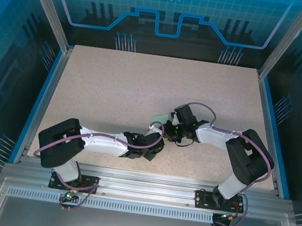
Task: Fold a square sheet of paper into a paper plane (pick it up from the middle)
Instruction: Fourth fold the wing at the center of the table.
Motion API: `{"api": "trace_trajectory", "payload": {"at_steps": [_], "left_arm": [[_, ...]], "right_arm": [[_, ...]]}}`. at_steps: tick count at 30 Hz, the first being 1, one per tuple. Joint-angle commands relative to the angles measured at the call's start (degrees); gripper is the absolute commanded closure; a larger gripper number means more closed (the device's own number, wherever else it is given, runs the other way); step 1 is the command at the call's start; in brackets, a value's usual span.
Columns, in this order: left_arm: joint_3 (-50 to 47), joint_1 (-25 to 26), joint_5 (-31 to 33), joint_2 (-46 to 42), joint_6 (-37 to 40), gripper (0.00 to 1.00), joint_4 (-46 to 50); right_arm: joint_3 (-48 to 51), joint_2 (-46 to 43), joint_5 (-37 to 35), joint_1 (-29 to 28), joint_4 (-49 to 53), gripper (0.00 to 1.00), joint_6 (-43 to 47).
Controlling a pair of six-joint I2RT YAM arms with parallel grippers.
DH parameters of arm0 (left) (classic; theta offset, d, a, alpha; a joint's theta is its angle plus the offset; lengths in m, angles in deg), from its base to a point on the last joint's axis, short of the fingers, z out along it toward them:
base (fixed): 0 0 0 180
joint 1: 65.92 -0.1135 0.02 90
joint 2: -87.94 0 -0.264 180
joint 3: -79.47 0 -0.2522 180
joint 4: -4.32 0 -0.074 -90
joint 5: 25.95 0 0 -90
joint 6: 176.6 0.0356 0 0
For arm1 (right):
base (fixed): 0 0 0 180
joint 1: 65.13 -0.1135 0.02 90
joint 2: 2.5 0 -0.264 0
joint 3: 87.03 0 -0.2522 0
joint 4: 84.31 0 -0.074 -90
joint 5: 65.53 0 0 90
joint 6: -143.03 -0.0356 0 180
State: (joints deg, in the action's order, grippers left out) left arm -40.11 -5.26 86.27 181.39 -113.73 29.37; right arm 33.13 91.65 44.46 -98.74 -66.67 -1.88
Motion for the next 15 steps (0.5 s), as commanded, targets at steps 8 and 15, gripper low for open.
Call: {"api": "trace_trajectory", "payload": {"at_steps": [8, 15], "left_arm": [[-0.1, 0.8, 2.8, 0.4, 0.6, 0.64, -1.1], [1.1, 0.7, 3.7, 1.3, 0.8, 0.64, -0.4]], "right_arm": [[-2.5, -0.9, 2.3, 1.5, 3.2, 0.77, 1.8], [-3.2, -0.6, 2.8, 1.6, 3.9, 0.84, 2.8]]}}
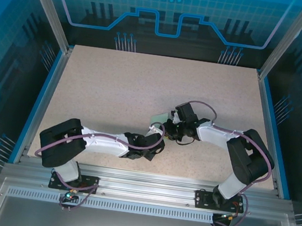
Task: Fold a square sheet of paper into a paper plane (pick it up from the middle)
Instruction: Fourth fold the wing at the center of the table.
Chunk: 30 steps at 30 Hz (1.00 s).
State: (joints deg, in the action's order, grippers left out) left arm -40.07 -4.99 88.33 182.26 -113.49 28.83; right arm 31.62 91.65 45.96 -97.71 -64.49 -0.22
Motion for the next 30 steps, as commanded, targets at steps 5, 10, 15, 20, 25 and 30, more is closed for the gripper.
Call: {"api": "trace_trajectory", "payload": {"at_steps": [5, 10, 15, 20, 25, 30], "left_arm": [[0.4, 0.6, 3.2, -1.4, 0.0, 0.52, 0.4], [-0.4, 1.7, 5.6, -3.8, 0.0, 0.49, 0.1], [0.6, 2.7, 7.9, -2.6, 0.5, 0.58, 1.0], [1.4, 2.8, 7.3, -0.5, 1.0, 0.58, 0.7], [0.9, 2.8, 5.3, -0.3, 1.6, 0.54, -1.5], [0.9, 2.9, 5.3, 1.1, 1.1, 0.60, -1.6]], "right_arm": [[-2.5, 0.5, 0.7, 0.7, 2.9, 0.90, 1.7], [-2.5, 0.9, 1.0, 0.6, 3.0, 0.91, 1.6], [-2.5, 0.9, 1.3, 0.6, 3.2, 0.91, 1.7], [-2.5, 1.0, 1.6, 0.6, 3.0, 0.91, 1.3], [-2.4, 1.0, 1.7, 0.6, 3.1, 0.90, 1.2], [-4.2, 0.9, 1.9, 0.7, 3.1, 0.89, 1.2]]}}
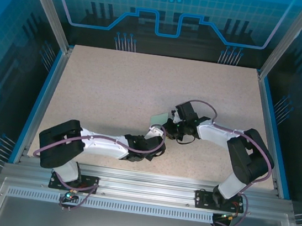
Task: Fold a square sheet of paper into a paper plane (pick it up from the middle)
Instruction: Fourth fold the wing at the center of the table.
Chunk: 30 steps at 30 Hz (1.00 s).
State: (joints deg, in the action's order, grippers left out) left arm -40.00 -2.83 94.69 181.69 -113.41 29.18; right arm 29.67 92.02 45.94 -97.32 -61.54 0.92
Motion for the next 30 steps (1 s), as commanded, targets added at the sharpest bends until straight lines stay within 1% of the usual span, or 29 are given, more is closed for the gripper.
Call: {"api": "trace_trajectory", "payload": {"at_steps": [1, 7, 10, 18, 25, 27, 30], "left_arm": [[1.0, 0.7, -0.9, 2.1, 1.0, 0.62, -1.7], [1.2, 0.7, 0.5, 3.1, 0.4, 0.72, -1.2], [0.8, 0.7, 1.1, 2.5, 0.1, 0.76, -1.5], [-1.1, 0.4, 1.2, 0.3, 0.8, 0.84, -3.1], [-2.6, -0.2, 0.0, -0.6, 2.6, 0.86, -4.2], [-2.8, -0.2, 0.1, -0.7, 2.9, 0.86, -4.2], [-3.2, -0.6, -0.1, -1.2, 2.9, 0.85, -4.3]], "right_arm": [[-2.2, 0.6, 2.0, 0.3, 0.3, 0.89, 0.1], [-2.4, 0.5, 1.9, 0.3, 0.7, 0.88, 0.3], [-2.4, 0.3, 1.0, 0.2, 1.6, 0.87, 0.7], [-3.4, 0.4, -1.1, 0.5, 5.5, 0.77, 3.4], [-6.1, 1.6, -0.9, 2.4, 8.6, 0.75, 6.9], [-7.1, 2.4, -0.2, 2.8, 9.4, 0.76, 8.1], [-8.1, 3.5, 0.4, 2.8, 10.2, 0.80, 9.2]]}}
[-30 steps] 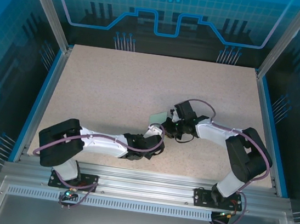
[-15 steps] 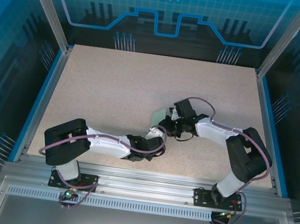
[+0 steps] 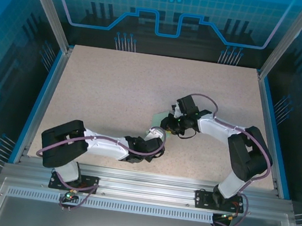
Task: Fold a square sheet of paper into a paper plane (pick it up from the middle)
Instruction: Fourth fold the wing at the center of the table.
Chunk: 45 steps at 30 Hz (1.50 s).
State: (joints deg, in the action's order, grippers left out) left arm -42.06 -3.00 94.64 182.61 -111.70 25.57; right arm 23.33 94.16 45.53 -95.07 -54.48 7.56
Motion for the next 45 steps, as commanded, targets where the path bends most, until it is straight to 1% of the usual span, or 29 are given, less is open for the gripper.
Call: {"api": "trace_trajectory", "payload": {"at_steps": [1, 3, 7, 10, 11, 14, 20, 22, 26, 32, 37, 41, 45], "left_arm": [[-1.2, -0.5, -0.1, -2.5, 0.9, 0.84, -0.6], [-1.4, -0.5, -0.3, -3.6, 0.6, 0.79, -0.5], [-3.1, -0.5, -1.8, -8.8, -0.3, 0.61, -0.7], [-4.1, -0.5, -3.4, -12.6, -0.8, 0.54, -0.3], [-4.3, -0.6, -3.9, -13.3, -0.8, 0.53, -0.4], [-3.8, -0.5, -5.3, -13.7, -0.7, 0.54, -0.4], [0.2, -0.4, -4.2, -7.7, 0.0, 0.58, 0.3], [1.3, -0.4, -2.4, -5.5, -0.4, 0.60, 0.5], [3.4, -0.5, -0.9, -2.1, -0.6, 0.62, 0.7], [5.8, -0.5, 2.5, 2.1, -2.0, 0.66, 3.7], [5.5, -0.4, 3.2, 3.0, -3.9, 0.72, 4.1], [5.0, -0.4, 3.1, 2.5, -3.7, 0.78, 3.6], [4.9, -0.4, 2.8, 2.1, -3.1, 0.82, 3.2]], "right_arm": [[-2.0, 1.7, 0.9, 0.6, 3.5, 0.82, 2.8], [-2.1, 1.9, 1.2, 0.6, 3.5, 0.85, 3.0], [-2.3, 2.0, 2.2, 0.6, 3.1, 0.91, 3.3], [-2.4, 1.8, 2.8, 0.6, 3.0, 0.91, 3.2], [-2.5, 1.9, 2.8, 0.5, 3.0, 0.91, 3.1], [-2.9, 1.8, 2.9, 0.7, 3.5, 0.91, 3.2], [-3.4, 2.1, 4.2, 0.8, 3.8, 0.91, 3.4], [-3.5, 2.2, 4.6, 0.8, 3.8, 0.91, 3.5], [-3.7, 2.0, 5.0, 0.9, 4.0, 0.90, 3.6], [-3.7, 2.0, 5.0, 1.1, 4.1, 0.89, 3.5], [-3.9, 2.0, 5.0, 1.3, 4.4, 0.88, 3.6], [-4.3, 2.1, 4.8, 1.3, 4.9, 0.88, 3.7], [-4.3, 2.1, 4.6, 1.3, 5.2, 0.87, 3.9]]}}
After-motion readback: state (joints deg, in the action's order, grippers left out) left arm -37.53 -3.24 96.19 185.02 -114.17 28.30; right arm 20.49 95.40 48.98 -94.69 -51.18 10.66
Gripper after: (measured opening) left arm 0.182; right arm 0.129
